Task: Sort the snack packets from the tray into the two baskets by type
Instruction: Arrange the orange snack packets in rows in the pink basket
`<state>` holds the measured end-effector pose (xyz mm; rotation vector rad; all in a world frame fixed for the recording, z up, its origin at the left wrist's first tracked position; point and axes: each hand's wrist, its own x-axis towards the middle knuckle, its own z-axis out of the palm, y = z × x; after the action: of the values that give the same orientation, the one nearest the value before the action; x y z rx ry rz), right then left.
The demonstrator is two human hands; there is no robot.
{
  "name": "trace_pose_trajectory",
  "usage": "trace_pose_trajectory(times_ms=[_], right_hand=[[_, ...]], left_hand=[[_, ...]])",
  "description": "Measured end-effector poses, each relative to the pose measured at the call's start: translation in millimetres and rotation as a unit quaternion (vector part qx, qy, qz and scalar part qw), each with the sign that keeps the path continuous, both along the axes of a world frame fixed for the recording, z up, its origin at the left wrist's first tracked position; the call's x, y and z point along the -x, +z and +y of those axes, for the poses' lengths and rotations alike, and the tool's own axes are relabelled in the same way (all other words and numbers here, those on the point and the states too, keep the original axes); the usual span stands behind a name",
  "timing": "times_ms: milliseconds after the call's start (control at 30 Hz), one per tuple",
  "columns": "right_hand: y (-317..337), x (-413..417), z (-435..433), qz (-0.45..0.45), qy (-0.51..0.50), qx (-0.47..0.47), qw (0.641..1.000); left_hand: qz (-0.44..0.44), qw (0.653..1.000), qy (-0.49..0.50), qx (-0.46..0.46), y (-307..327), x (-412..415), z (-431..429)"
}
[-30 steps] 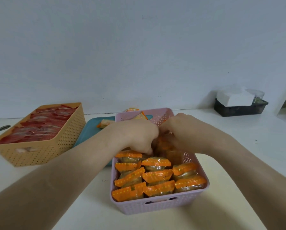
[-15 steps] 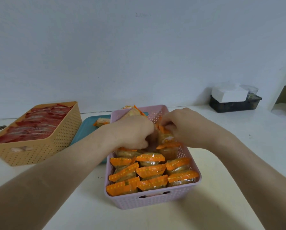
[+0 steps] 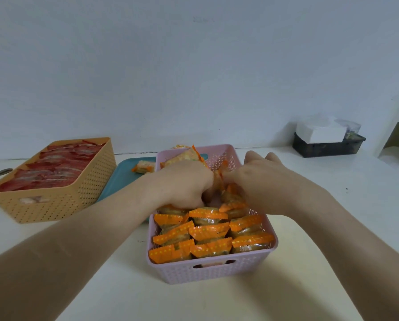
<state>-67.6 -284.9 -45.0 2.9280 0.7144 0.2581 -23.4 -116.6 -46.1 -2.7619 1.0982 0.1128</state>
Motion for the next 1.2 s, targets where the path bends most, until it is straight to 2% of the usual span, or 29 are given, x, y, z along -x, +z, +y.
trace_pose_trajectory(times_ms=[133, 267, 333, 400, 467, 600, 700, 833, 967, 1067, 1200], right_hand=[[6, -3, -1, 0.051, -0.013, -0.063, 0.997], [11, -3, 5, 0.086, 0.0, -0.122, 0.989], [10, -3, 11, 0.086, 0.017, -0.146, 0.985], [9, -4, 14, 0.087, 0.034, -0.159, 0.983], [7, -7, 18, 0.085, 0.036, -0.152, 0.984], [2, -10, 23, 0.08, 0.025, -0.116, 0.99], [-1, -8, 25, 0.117, 0.038, -0.105, 0.987], [4, -8, 19, 0.169, 0.065, -0.112, 0.977], [9, -6, 15, 0.185, 0.076, -0.114, 0.973], [10, -4, 17, 0.191, 0.074, -0.105, 0.973], [15, 0, 15, 0.207, 0.076, -0.097, 0.971]], left_hand=[[0.013, 0.991, 0.043, 0.129, 4, -1, 15], [0.075, 0.929, 0.112, 0.344, 8, 7, 33], [0.109, 0.906, 0.119, 0.391, 5, 11, 39], [0.117, 0.911, 0.116, 0.378, 2, 15, 40], [0.113, 0.93, 0.105, 0.333, 4, 19, 42], [0.088, 0.98, 0.079, 0.157, 14, 24, 46], [0.043, 0.994, 0.09, 0.05, 17, 32, 45], [-0.001, 0.993, 0.088, 0.082, 15, 40, 46], [-0.051, 0.993, 0.068, 0.077, 13, 43, 50], [0.007, 0.991, 0.08, 0.109, 14, 41, 53], [0.084, 0.972, 0.086, 0.204, 18, 39, 56]])
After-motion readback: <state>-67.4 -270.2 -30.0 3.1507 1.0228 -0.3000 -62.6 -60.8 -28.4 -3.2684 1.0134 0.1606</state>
